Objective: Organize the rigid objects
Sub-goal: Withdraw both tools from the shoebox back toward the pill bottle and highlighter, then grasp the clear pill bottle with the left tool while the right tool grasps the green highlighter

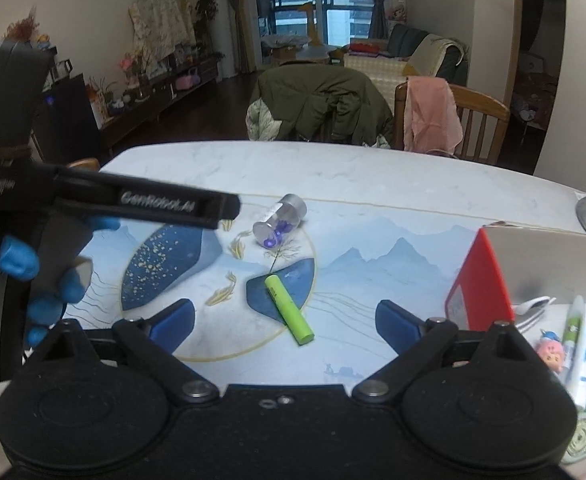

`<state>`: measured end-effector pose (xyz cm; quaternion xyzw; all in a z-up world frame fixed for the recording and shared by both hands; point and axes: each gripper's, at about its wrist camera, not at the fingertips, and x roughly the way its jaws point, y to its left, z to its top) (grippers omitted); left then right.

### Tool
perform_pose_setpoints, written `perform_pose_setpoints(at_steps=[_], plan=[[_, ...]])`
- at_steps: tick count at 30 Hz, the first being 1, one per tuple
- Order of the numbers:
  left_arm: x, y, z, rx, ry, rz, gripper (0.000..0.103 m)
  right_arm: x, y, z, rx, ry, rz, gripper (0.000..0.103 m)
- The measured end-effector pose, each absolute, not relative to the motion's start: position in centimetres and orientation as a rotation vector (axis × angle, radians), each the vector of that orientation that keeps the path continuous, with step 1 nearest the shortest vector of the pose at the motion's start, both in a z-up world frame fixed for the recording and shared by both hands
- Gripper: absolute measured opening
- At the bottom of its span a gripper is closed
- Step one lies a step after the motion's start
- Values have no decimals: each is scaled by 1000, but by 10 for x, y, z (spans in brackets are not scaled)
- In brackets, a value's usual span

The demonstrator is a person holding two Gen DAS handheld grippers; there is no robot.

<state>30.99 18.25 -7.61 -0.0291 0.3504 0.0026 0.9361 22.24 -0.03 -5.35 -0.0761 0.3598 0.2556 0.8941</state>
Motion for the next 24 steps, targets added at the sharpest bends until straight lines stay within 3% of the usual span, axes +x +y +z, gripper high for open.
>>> perform_pose_setpoints(at_steps=[16, 24], plan=[[380, 185, -127, -38, 831, -16, 103, 276, 27, -101, -215, 825, 559, 83], [399, 185, -145, -29, 850, -5, 103, 291, 37, -123, -250, 852, 570, 71]])
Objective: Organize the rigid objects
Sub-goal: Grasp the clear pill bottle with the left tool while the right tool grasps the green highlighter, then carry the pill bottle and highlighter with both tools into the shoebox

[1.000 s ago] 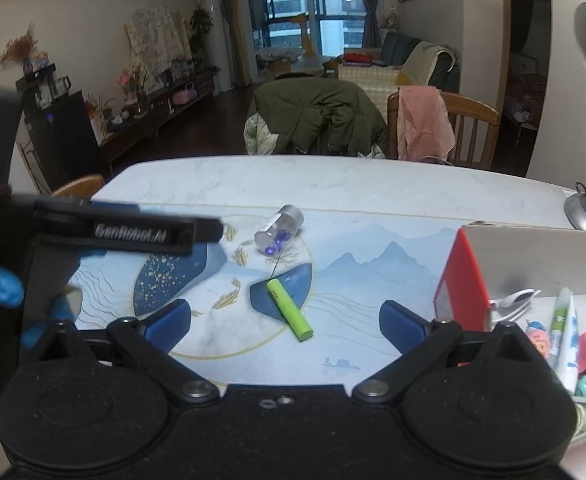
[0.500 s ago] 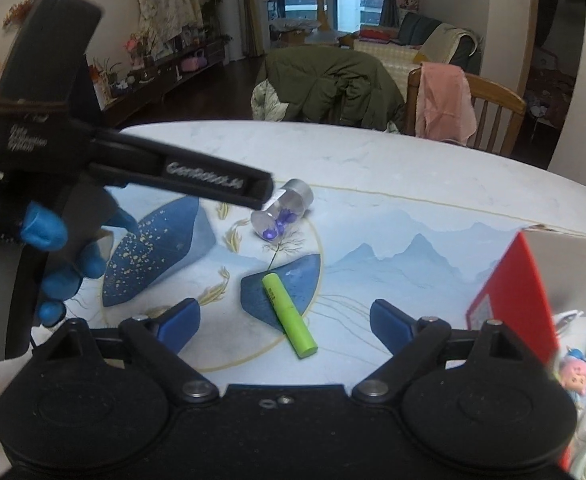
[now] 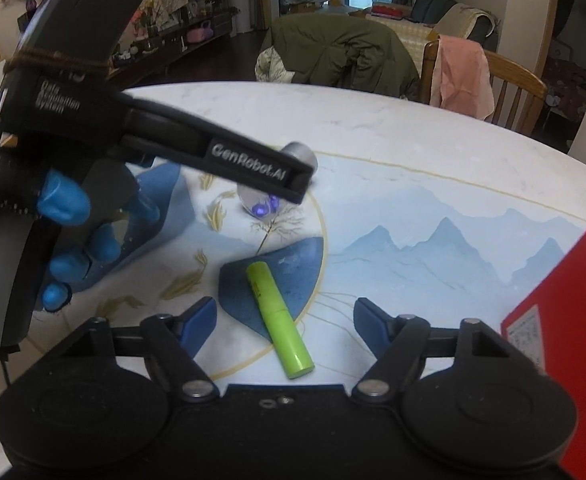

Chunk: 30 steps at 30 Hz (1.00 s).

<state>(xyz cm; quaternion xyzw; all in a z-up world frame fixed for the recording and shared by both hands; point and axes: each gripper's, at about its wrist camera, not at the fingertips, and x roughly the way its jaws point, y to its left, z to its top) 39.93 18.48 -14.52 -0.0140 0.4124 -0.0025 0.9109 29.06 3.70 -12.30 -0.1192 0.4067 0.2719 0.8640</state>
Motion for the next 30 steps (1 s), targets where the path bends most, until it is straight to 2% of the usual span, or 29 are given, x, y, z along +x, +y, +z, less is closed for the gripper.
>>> perform_pose_setpoints(at_steps=[5, 11, 13, 16, 20, 22, 24, 30], plan=[[408, 181, -154, -6, 858, 0, 102, 295, 41, -131, -270, 852, 578, 58], [413, 176, -162, 14, 868, 1, 87, 297, 43, -137, -278, 861, 596, 43], [414, 176, -165, 18, 870, -1, 75, 297, 44, -138, -285, 862, 595, 42], [414, 176, -167, 11, 872, -3, 63, 295, 47, -141, -307, 856, 595, 39], [413, 175, -167, 11, 863, -15, 51, 292, 52, -141, -326, 844, 601, 26], [411, 174, -167, 20, 860, -18, 42, 291, 53, -140, -331, 845, 602, 20], [412, 173, -167, 24, 863, -19, 42, 289, 55, -140, -342, 843, 594, 15], [407, 174, -165, 8, 870, -21, 42, 284, 50, -137, -305, 868, 571, 15]])
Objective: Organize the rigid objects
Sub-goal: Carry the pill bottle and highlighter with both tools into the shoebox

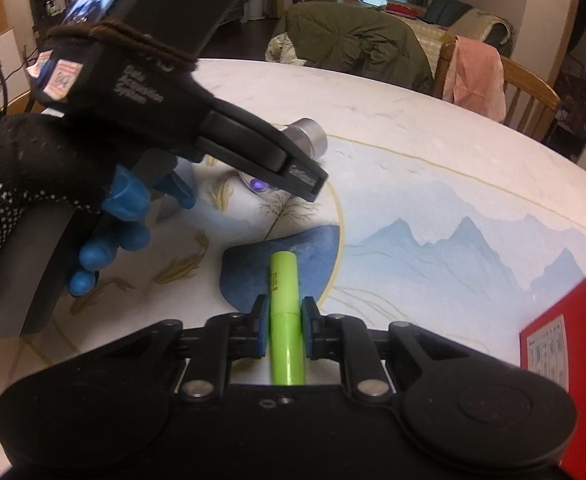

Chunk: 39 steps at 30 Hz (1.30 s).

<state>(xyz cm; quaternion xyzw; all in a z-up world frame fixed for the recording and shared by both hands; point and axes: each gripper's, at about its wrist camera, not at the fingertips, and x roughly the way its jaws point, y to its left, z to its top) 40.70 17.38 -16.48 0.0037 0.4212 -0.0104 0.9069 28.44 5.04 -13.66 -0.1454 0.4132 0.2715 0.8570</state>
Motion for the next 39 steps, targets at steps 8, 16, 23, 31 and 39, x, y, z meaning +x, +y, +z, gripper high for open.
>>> perform_pose_setpoints(at_steps=[8, 16, 23, 31, 39], plan=[[384, 172, -162, -17, 878, -39, 41, 275, 34, -130, -231, 907, 522, 15], [346, 171, -158, -80, 913, -49, 41, 259, 14, -116, -151, 923, 503, 15], [307, 164, -148, -137, 916, -62, 40, 242, -3, -101, -104, 920, 482, 15], [271, 157, -134, -202, 919, -69, 40, 223, -23, -85, -60, 911, 461, 15], [239, 128, -98, -225, 865, -108, 40, 208, -50, -61, -17, 867, 454, 15]])
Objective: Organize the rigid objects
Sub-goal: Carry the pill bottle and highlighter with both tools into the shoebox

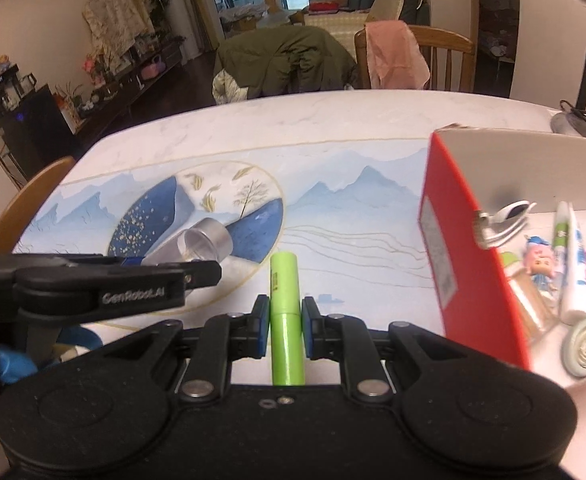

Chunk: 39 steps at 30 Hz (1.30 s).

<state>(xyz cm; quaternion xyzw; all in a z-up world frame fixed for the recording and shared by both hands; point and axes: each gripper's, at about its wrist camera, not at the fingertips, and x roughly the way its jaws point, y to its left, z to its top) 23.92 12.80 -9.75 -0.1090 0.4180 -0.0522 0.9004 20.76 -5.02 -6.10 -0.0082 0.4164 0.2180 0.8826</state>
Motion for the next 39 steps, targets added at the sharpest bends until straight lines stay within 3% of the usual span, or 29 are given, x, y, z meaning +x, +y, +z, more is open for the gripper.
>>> perform_pose_setpoints(at_steps=[15, 39], plan=[[232, 43, -53, -213, 778, -198, 40, 203, -134, -25, 50, 769, 414, 15], [290, -115, -56, -78, 805, -316, 40, 267, -297, -33, 110, 734, 229, 15]])
